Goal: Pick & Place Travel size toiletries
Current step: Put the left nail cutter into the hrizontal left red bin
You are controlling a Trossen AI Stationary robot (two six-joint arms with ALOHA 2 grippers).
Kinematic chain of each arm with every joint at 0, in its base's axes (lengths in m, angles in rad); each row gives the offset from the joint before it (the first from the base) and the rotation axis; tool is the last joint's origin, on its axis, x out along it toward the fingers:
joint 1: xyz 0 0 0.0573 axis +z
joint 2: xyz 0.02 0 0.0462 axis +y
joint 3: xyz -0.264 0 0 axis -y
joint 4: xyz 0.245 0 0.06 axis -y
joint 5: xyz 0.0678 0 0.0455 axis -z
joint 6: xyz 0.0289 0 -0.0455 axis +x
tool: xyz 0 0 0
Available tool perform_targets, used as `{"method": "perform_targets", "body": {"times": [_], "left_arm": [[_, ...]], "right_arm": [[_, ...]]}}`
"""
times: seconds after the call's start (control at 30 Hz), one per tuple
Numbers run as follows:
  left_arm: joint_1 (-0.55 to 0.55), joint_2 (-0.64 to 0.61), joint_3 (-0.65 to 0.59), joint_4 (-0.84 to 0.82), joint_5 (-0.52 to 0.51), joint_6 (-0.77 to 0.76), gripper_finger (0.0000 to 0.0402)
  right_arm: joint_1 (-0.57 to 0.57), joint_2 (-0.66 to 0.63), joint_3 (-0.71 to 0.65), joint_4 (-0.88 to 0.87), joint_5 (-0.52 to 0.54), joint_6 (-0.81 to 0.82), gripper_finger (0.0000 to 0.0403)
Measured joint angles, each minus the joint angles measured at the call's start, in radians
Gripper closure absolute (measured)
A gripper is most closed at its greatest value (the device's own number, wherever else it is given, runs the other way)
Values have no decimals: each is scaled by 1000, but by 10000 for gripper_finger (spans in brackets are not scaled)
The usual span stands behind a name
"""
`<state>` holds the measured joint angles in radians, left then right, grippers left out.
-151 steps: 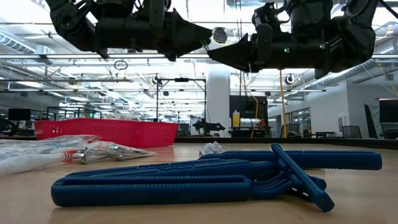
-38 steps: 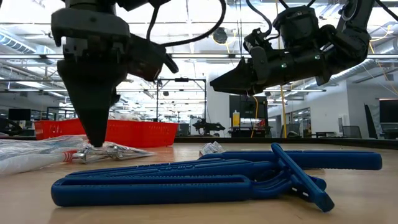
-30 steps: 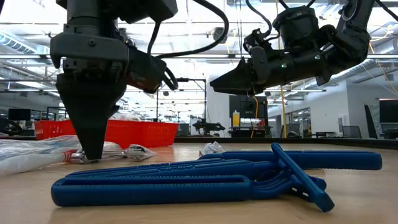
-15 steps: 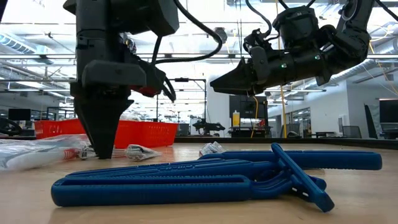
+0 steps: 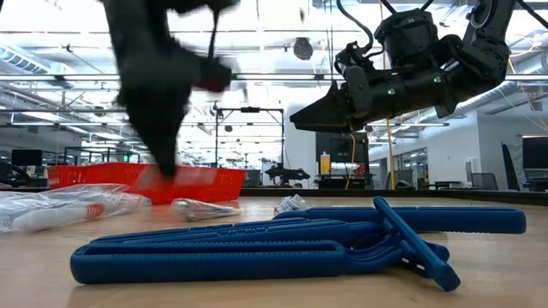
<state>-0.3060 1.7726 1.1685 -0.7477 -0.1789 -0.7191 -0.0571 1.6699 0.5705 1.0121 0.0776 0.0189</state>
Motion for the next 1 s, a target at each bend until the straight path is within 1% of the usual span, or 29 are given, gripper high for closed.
{"method": "perform_targets", "body": {"times": [0.13, 0.23, 0.33, 0.43, 0.53, 0.67, 0.77, 0.87, 1.0], "left_arm": [[-37, -156, 2, -15, -149, 32, 379], [-78, -285, 3, -30, -280, 73, 379], [-117, -403, -20, -85, -404, 80, 379], [-122, -522, -75, -167, -482, 28, 379], [-106, -670, -157, -297, -560, -104, 379], [-45, -842, -300, -453, -588, -323, 379], [12, -961, -411, -507, -590, -459, 379], [75, -1046, -503, -507, -590, -526, 379], [168, -1096, -587, -499, -571, -544, 379]], "right_arm": [[0, 0, 0, -12, 0, 0, 206], [0, 0, 0, -12, 0, 0, 206], [0, 0, 0, -12, 0, -1, 206], [0, 0, 0, -11, 0, -3, 206], [-3, 0, 0, -7, 0, -3, 206], [-14, 0, 0, -7, 0, -3, 206], [-20, 0, 0, -8, 0, -3, 206], [-22, 0, 0, -8, 1, -3, 206], [-22, 0, 0, -8, 1, -3, 206]]}}
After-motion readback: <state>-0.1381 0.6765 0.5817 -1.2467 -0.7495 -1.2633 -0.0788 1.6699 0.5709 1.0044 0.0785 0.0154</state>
